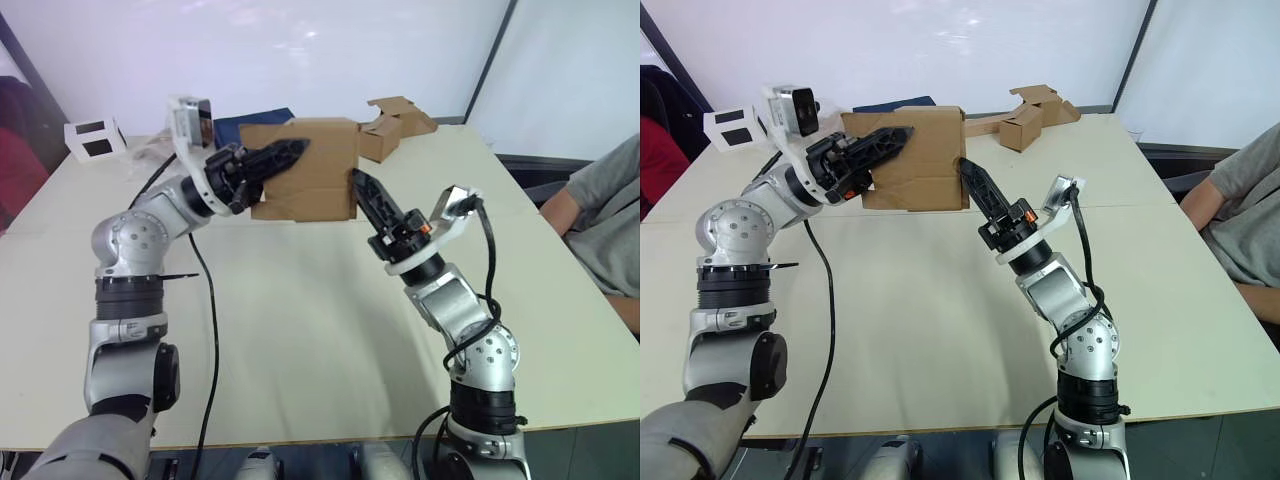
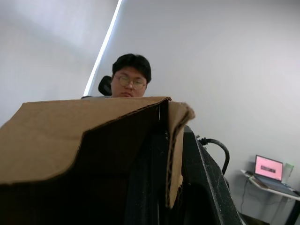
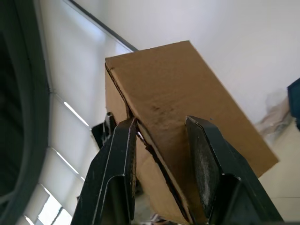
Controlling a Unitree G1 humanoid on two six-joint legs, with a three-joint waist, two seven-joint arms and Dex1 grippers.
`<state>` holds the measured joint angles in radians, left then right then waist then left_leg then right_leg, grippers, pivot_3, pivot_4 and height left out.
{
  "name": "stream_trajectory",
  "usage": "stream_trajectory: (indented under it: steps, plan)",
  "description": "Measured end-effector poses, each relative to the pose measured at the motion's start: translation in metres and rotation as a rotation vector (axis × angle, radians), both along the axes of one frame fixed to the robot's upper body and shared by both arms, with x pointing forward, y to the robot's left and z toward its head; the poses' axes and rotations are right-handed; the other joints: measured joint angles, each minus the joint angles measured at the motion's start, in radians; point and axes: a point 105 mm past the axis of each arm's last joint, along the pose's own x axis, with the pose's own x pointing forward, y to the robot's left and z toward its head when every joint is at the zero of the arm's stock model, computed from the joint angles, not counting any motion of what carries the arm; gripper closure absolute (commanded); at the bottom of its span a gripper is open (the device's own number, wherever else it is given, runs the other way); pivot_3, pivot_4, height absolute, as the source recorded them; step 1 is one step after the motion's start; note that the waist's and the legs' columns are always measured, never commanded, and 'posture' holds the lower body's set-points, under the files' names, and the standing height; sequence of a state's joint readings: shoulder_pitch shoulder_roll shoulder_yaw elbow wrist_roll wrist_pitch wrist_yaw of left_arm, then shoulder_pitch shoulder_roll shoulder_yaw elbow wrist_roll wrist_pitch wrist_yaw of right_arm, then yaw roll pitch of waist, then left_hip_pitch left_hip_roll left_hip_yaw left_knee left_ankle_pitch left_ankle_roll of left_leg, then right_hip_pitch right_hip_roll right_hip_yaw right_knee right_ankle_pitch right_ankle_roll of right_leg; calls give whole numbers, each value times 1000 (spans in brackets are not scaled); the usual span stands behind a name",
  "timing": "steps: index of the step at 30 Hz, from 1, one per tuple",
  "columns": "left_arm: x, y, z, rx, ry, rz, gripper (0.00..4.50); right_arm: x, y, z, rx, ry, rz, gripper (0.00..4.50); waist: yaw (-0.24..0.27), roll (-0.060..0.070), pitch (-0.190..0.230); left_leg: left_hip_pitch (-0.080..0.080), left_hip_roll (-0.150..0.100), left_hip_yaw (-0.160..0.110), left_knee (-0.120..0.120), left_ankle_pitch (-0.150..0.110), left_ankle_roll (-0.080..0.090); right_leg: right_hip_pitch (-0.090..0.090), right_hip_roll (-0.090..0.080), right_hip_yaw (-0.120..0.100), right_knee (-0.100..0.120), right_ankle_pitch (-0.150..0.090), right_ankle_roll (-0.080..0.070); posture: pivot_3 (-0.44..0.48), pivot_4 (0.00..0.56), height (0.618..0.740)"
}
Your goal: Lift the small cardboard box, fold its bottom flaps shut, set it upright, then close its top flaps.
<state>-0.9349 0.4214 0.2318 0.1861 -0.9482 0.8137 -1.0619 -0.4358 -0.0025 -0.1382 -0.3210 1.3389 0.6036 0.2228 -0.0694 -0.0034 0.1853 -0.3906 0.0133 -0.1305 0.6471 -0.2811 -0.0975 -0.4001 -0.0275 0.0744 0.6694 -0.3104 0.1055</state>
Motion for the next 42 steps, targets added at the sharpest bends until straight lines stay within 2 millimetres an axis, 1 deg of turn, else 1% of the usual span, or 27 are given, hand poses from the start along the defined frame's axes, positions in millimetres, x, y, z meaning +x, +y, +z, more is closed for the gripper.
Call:
stream_trajectory:
  steps: [3,9,13,17,20,22,23,26,31,38,42]
  plan:
    - [1,1,1,-6,-3,5,4500,-4,3,-3,-6,6,11,2881,0,0,0,0,0,0,0,0,0,0,0,0,0,0,0,0,150,740]
    - [2,3,1,-17,0,12,4500,-5,5,-3,-7,5,16,2881,0,0,0,0,0,0,0,0,0,0,0,0,0,0,0,0,150,740]
    - [3,3,1,-18,2,13,4500,-6,1,-3,-33,-6,2,2881,0,0,0,0,0,0,0,0,0,0,0,0,0,0,0,0,150,740]
    - [3,3,1,-17,2,13,4500,-7,-7,-9,-66,2,-7,2881,0,0,0,0,0,0,0,0,0,0,0,0,0,0,0,0,150,740]
    - [3,4,1,-15,1,15,4500,-6,-15,-8,-75,-2,-35,3549,0,0,0,0,0,0,0,0,1,0,0,0,0,0,0,0,150,740]
    - [3,4,1,-15,1,15,4500,-5,-19,-9,-71,3,-55,4269,0,0,0,0,0,0,0,-1,2,0,0,0,0,0,0,0,150,740]
    - [3,4,1,-14,1,15,4500,-5,-20,-10,-70,3,-59,4390,0,0,0,0,0,0,0,-1,2,0,0,0,0,0,0,0,150,740]
    - [3,4,1,-14,1,15,4500,-4,-18,-11,-80,3,-66,4390,0,0,0,0,0,0,0,-1,3,0,0,0,0,0,0,0,150,740]
    - [3,3,0,-12,4,13,4500,-5,-4,-16,-136,-2,-44,4390,0,0,0,0,0,0,0,-1,1,0,0,0,0,0,0,0,150,740]
    - [3,4,-2,-7,7,14,4500,-7,0,-18,-163,-17,-38,4390,0,0,0,0,0,0,0,-1,2,0,0,0,0,0,0,0,150,740]
    - [5,4,-10,19,26,27,4500,-6,-3,-26,-207,-2,-52,4390,1,0,0,0,0,0,0,-1,2,0,0,0,0,0,0,0,150,740]
